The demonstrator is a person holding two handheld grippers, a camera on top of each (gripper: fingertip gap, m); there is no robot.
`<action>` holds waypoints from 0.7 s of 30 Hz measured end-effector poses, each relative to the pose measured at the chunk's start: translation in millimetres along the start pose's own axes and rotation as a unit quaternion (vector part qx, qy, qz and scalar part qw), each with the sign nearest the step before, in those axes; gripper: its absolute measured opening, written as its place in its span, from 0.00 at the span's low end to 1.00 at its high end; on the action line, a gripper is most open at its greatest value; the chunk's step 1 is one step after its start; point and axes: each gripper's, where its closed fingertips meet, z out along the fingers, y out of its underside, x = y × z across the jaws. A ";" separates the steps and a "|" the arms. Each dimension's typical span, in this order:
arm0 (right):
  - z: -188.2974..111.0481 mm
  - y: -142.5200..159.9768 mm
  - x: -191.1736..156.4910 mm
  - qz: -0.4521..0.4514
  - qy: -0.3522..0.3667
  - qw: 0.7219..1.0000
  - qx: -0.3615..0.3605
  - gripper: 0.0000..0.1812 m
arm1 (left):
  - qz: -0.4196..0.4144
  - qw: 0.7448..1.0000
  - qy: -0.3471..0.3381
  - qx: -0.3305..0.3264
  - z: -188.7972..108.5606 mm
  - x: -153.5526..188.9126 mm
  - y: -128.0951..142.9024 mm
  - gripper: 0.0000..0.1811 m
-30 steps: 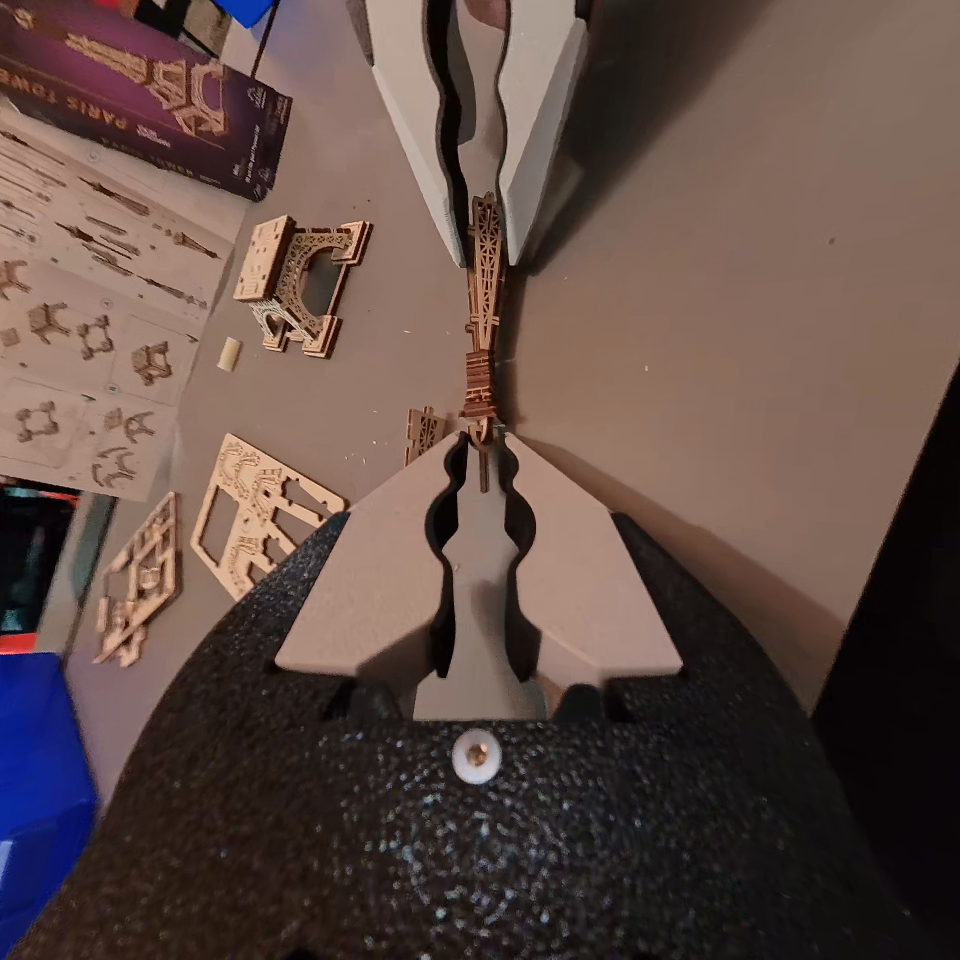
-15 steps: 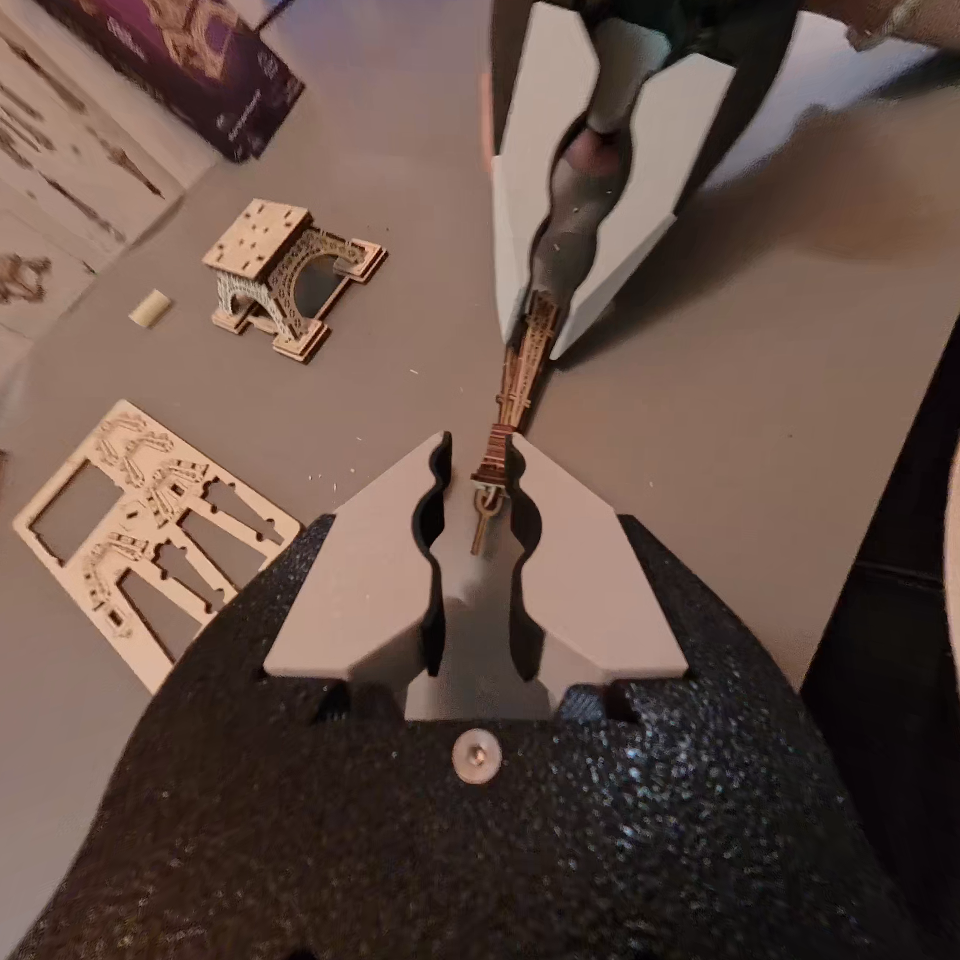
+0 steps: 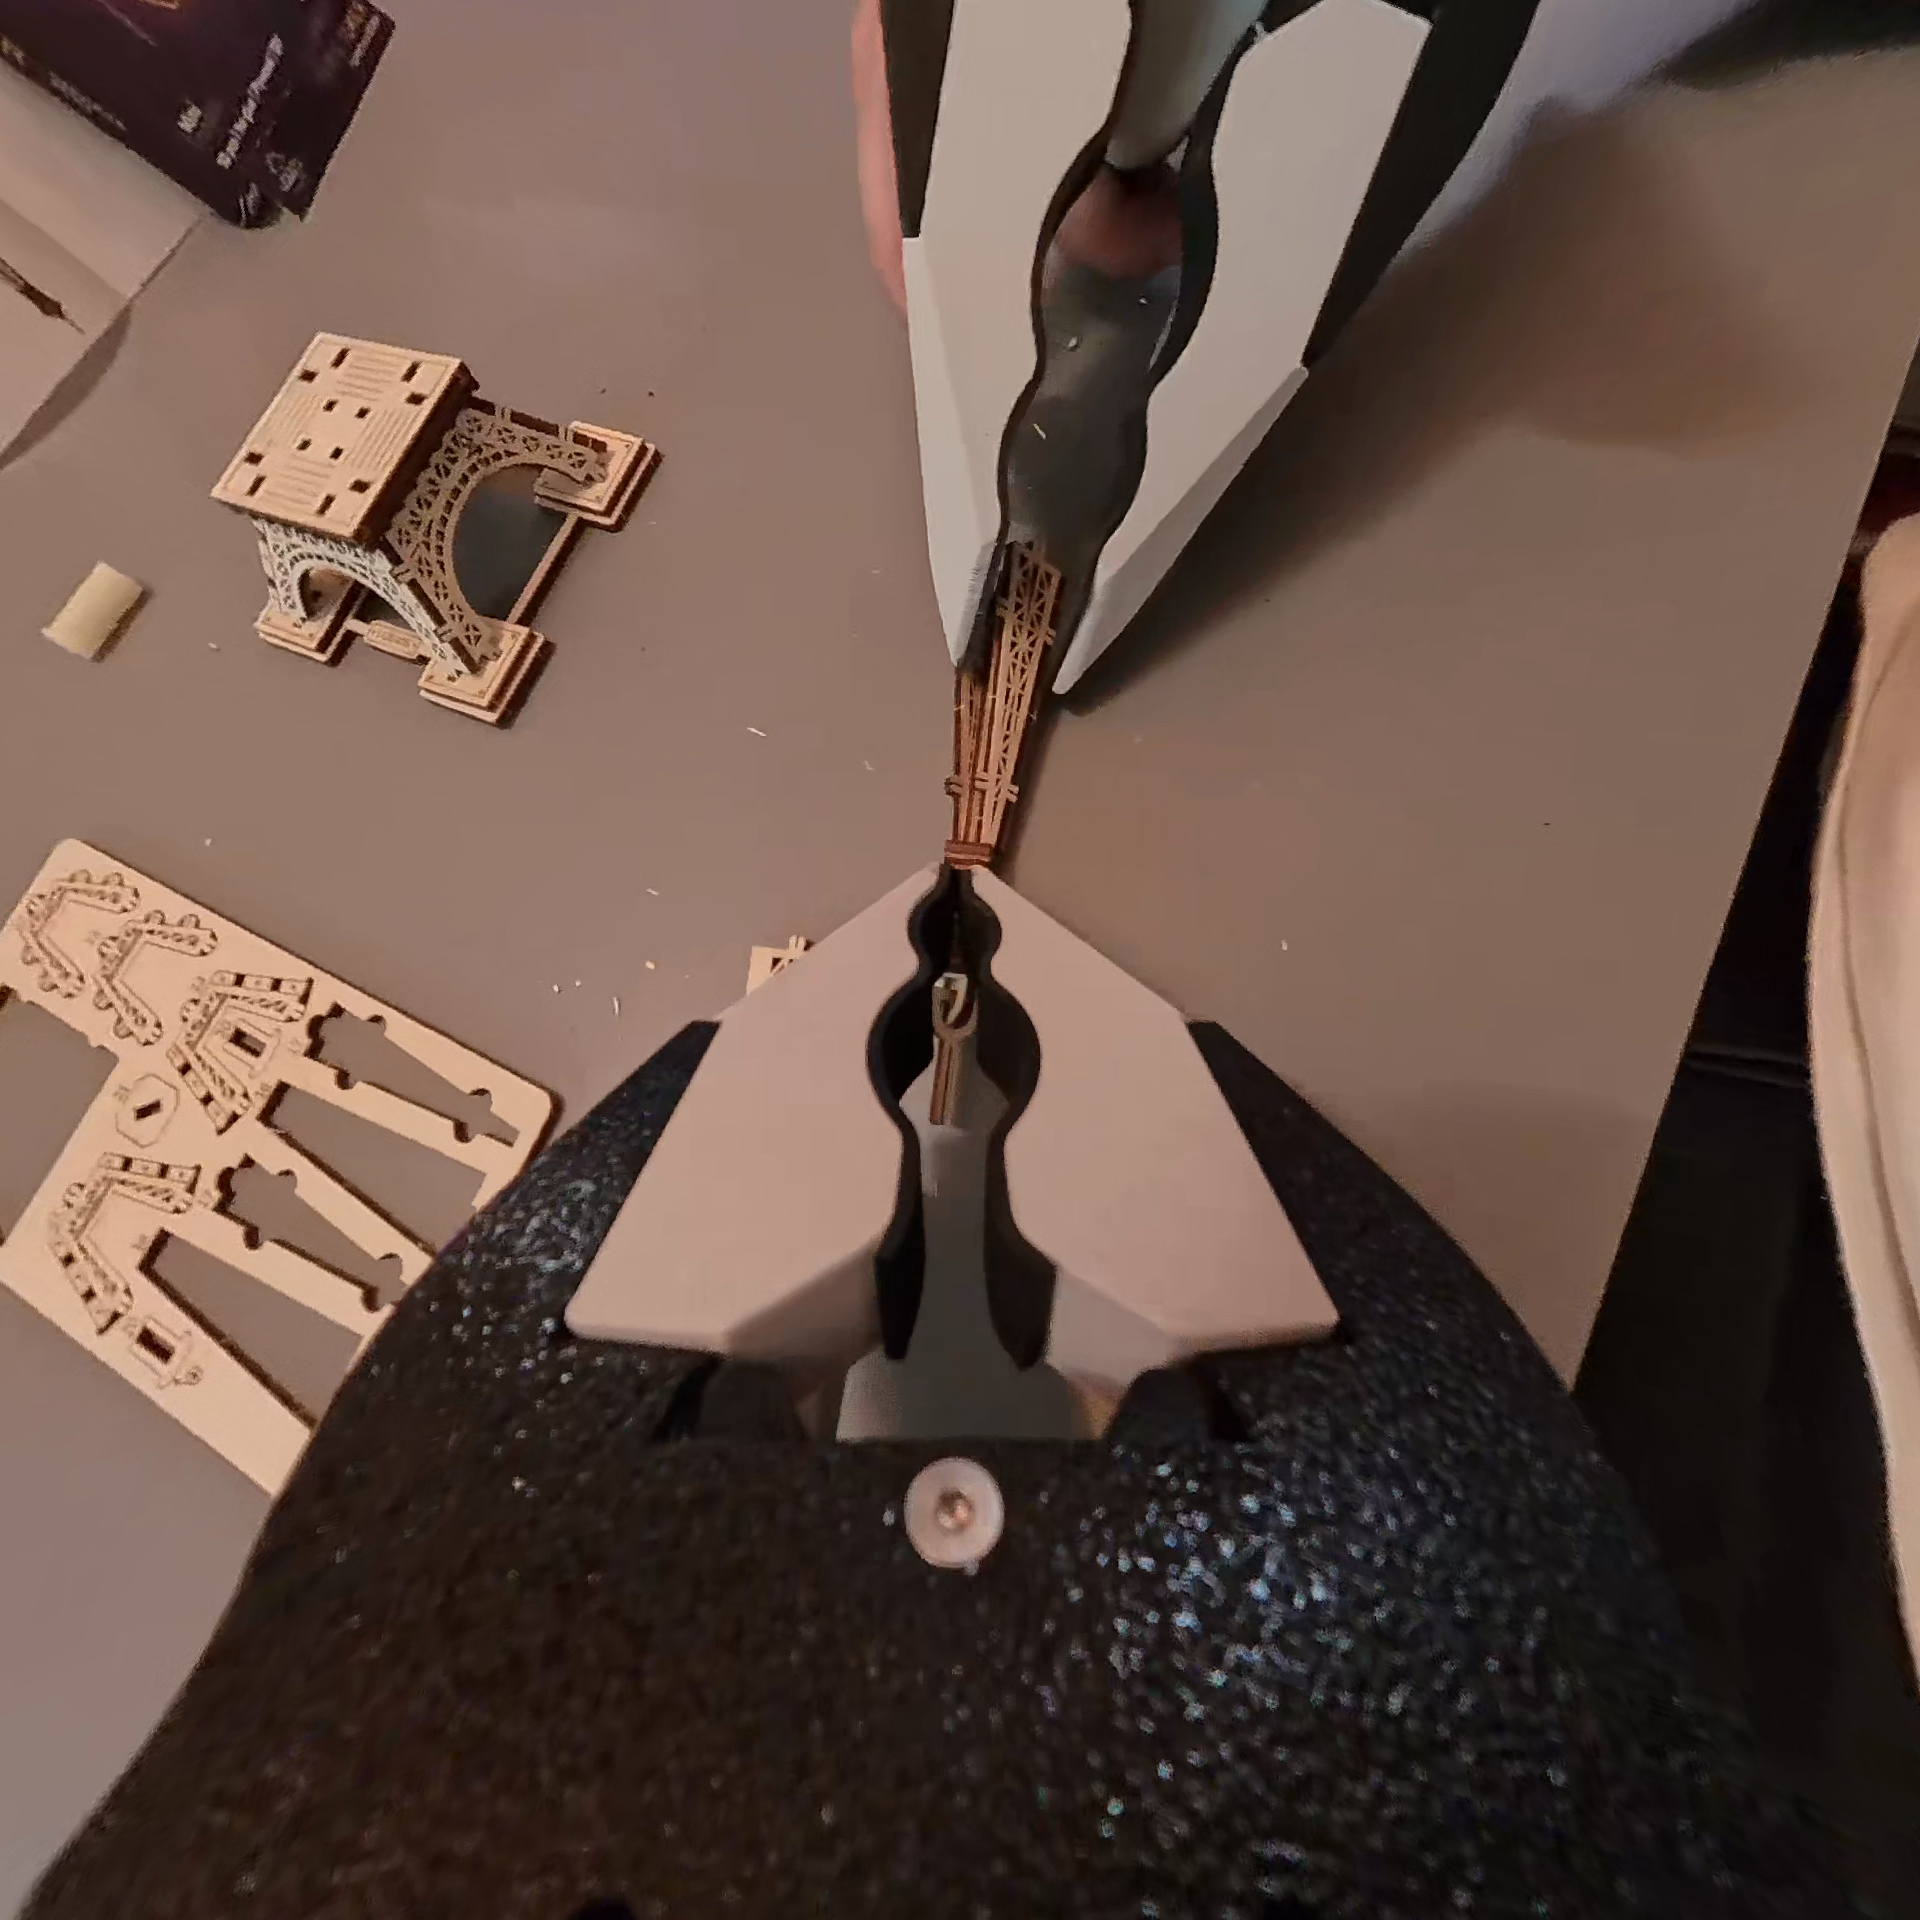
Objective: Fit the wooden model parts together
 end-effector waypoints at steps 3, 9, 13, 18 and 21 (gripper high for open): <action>0.0 0.0 0.0 0.001 -0.001 1.000 0.000 0.08 | 0.030 1.000 -0.007 -0.005 -0.3 0.8 0.0 0.00; -0.2 -0.1 -1.1 -0.002 -0.003 1.000 0.001 0.08 | 0.069 0.997 -0.017 -0.008 -1.7 6.0 -1.6 0.02; -0.2 -0.3 -1.7 -0.005 -0.005 1.000 0.002 0.08 | 0.029 0.999 -0.025 0.003 -5.1 -3.7 -4.5 0.08; -0.2 0.2 -0.4 -0.002 -0.002 1.000 0.001 0.08 | 0.022 0.999 0.006 -0.026 -0.1 -2.0 0.0 0.07; -0.2 0.7 1.0 0.002 0.000 1.000 0.000 0.08 | 0.024 0.999 0.020 -0.039 0.8 1.6 0.3 0.04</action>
